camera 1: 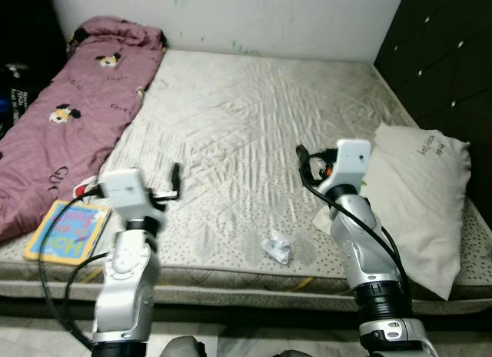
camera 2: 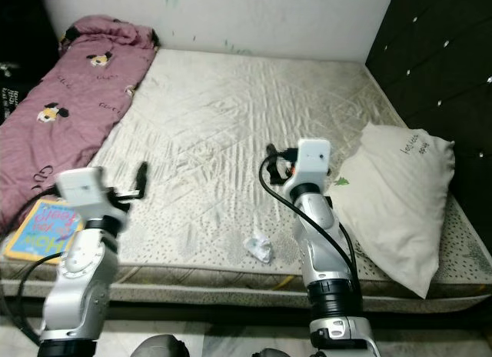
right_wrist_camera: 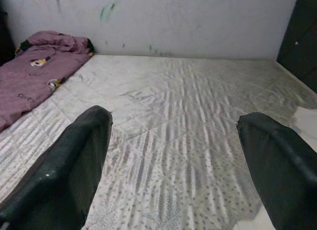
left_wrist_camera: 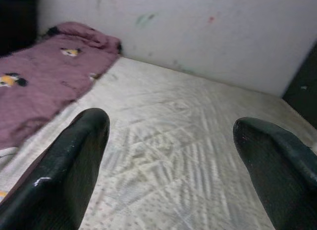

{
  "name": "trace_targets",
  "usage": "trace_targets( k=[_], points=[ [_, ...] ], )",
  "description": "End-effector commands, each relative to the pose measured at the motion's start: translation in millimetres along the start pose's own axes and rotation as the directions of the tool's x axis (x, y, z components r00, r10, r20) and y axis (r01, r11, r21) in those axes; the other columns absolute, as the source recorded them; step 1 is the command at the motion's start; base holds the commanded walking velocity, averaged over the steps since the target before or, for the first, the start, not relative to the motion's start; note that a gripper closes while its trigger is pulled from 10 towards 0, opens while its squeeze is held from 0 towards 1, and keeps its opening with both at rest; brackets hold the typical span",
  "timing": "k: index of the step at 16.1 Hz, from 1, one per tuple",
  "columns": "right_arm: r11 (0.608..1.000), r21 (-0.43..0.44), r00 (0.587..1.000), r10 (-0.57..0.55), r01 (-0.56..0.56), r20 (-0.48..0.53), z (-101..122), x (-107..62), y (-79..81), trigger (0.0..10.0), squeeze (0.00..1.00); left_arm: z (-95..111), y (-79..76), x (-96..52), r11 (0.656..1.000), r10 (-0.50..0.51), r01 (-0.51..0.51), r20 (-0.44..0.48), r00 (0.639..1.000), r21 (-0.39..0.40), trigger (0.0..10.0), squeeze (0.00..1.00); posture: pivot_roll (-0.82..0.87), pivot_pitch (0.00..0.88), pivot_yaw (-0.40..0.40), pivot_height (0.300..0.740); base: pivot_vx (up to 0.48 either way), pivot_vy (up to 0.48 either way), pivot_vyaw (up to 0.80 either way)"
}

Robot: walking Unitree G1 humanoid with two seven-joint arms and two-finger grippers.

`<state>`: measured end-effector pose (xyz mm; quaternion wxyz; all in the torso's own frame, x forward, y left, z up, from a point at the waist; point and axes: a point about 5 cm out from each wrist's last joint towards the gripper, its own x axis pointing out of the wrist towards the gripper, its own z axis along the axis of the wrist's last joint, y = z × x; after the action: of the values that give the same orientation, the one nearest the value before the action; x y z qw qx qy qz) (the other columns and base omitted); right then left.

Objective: Clean up the room

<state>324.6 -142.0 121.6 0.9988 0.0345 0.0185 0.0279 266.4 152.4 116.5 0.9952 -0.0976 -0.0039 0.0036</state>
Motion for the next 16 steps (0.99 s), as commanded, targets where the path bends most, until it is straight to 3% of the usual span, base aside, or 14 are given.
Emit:
trace_targets(
  k=[1,2,4,6,9,12,16],
  points=[
    [1.0,-0.018,1.0,0.005,-0.005,0.008,2.4,1.0,-1.3,10.0,0.0,-0.8,0.0,-1.6,1.0,-0.023,0.023,-0.01,1.0,-0.012,10.0,0.0,0.12,0.0,-0.055,0.74,0.0,0.0,0.0],
    [0.999,0.004,0.999,0.047,-0.047,0.024,3.0,-0.1,3.1,10.0,0.0,0.6,-0.8,-2.4,0.999,-0.039,0.039,0.009,0.999,-0.018,10.0,0.0,0.12,0.0,-0.055,0.74,0.0,0.0,0.0],
    [0.999,-0.021,0.999,0.028,-0.028,0.024,2.2,-0.6,2.9,10.0,0.0,2.0,3.5,-2.0,0.998,-0.006,0.004,0.03,1.0,0.062,10.0,0.0,0.11,0.0,-0.054,0.74,0.0,0.0,0.0],
    [0.999,0.011,0.999,0.048,-0.048,0.003,1.4,-1.3,4.6,10.0,0.0,4.6,3.7,0.0,0.99,-0.012,0.005,0.047,0.999,0.143,10.0,0.0,0.11,0.0,-0.054,0.74,0.0,0.0,0.0],
    [0.999,0.036,0.999,0.036,-0.036,0.011,3.1,-0.9,3.4,10.0,0.0,4.6,2.8,1.5,0.978,0.025,-0.029,0.022,0.999,0.206,10.0,0.0,0.11,0.0,-0.056,0.74,0.0,0.0,0.0],
    [0.998,0.044,0.999,0.036,-0.036,-0.001,2.1,-0.5,3.1,10.0,0.0,7.3,-1.8,-2.3,0.972,-0.058,0.049,0.033,0.998,0.231,10.0,0.0,0.11,0.0,-0.057,0.74,0.0,0.0,-0.27],
    [0.998,0.047,0.999,0.041,-0.041,-0.003,1.7,-0.8,3.3,10.0,0.0,8.0,-4.5,-5.6,0.982,-0.102,0.09,0.065,0.993,0.165,10.0,0.0,0.11,0.0,-0.06,0.74,0.0,0.0,-0.8]
  ],
)
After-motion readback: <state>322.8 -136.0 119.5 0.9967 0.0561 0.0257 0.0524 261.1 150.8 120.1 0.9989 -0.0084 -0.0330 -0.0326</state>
